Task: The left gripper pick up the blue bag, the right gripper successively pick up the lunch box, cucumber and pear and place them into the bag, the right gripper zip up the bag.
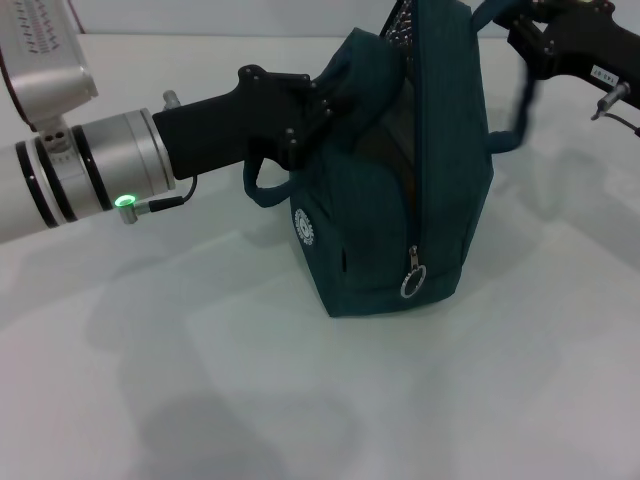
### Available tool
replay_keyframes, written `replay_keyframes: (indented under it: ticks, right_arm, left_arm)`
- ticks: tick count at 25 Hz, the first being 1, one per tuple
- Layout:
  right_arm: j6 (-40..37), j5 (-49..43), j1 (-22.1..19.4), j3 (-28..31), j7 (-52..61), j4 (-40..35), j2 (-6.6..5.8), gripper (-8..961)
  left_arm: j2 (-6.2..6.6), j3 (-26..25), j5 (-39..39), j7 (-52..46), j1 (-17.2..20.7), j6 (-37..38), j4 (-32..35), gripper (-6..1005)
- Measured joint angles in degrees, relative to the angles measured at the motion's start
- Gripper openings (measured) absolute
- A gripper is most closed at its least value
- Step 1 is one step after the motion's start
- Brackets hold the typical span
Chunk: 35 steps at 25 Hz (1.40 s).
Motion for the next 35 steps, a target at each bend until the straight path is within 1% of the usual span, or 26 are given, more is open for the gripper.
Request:
replay_keyframes:
  ticks: [3, 6, 12, 14, 17, 20, 22, 26, 27, 30, 32, 35]
  right_arm:
    - [0.26, 0.18, -0.15, 0.06, 0.12, -0.01, 0.02, 112]
    - [0.20, 0.19, -0.80, 0.08, 0.30, -0.01, -0.01, 193]
    - [-3.46, 0.02, -3.38, 0.02, 3.37, -0.70, -0.71, 355]
    - [-4.05, -0.39, -4.47, -0.25, 5.23, -1.66, -1.12, 433]
    - [-4.73, -3.34, -5.59, -0.52, 10.22, -3.09, -2.24, 550]
    - [-7.03, -6.21, -6.15, -0.11, 13.14, -3.47, -3.17, 556]
    - [-9.28, -6.51, -7.24, 1.01, 12.82, -3.95, -3.21, 560]
    - [-14.67, -6.78, -10.39, 5.57, 8.83, -6.14, -1.21, 555]
    - [-16.14, -7.50, -10.99, 5.78, 8.41, -6.82, -0.99, 553]
    - [-20.74, -11.98, -11.26, 5.47, 8.73, -7.68, -1.22, 549]
    - [-23.90, -17.19, -10.60, 5.37, 10.02, -7.78, -1.44, 546]
    - [-25.96, -24.71, -9.28, 5.37, 12.25, -7.91, -1.40, 545]
  left_arm:
    - [-0.01, -0.23, -0.27, 0.39, -0.01, -0.17, -0.23, 50]
    - [0.02, -0.38, -0.37, 0.53, -0.02, -0.35, -0.23, 50]
    - [0.05, -0.42, -0.39, 1.34, -0.08, -1.67, -0.23, 51]
    - [0.06, -0.43, -0.39, 1.39, -0.11, -1.78, -0.22, 51]
    - [0.08, -0.43, -0.38, 1.43, -0.20, -1.82, -0.22, 51]
    - [0.08, -0.43, -0.39, 1.44, -0.39, -1.82, -0.21, 51]
    - [0.08, -0.43, -0.38, 1.44, -0.40, -1.83, -0.21, 51]
    - [0.07, -0.37, -0.38, 1.47, -0.46, -1.83, -0.21, 52]
    - [0.06, -0.31, -0.38, 1.47, -0.46, -1.83, -0.21, 52]
    - [0.00, -0.19, -0.38, 1.47, -0.46, -1.82, -0.21, 52]
    - [-0.01, -0.15, -0.38, 1.47, -0.46, -1.81, -0.21, 52]
    - [-0.01, -0.09, -0.37, 1.47, -0.46, -1.74, -0.21, 52]
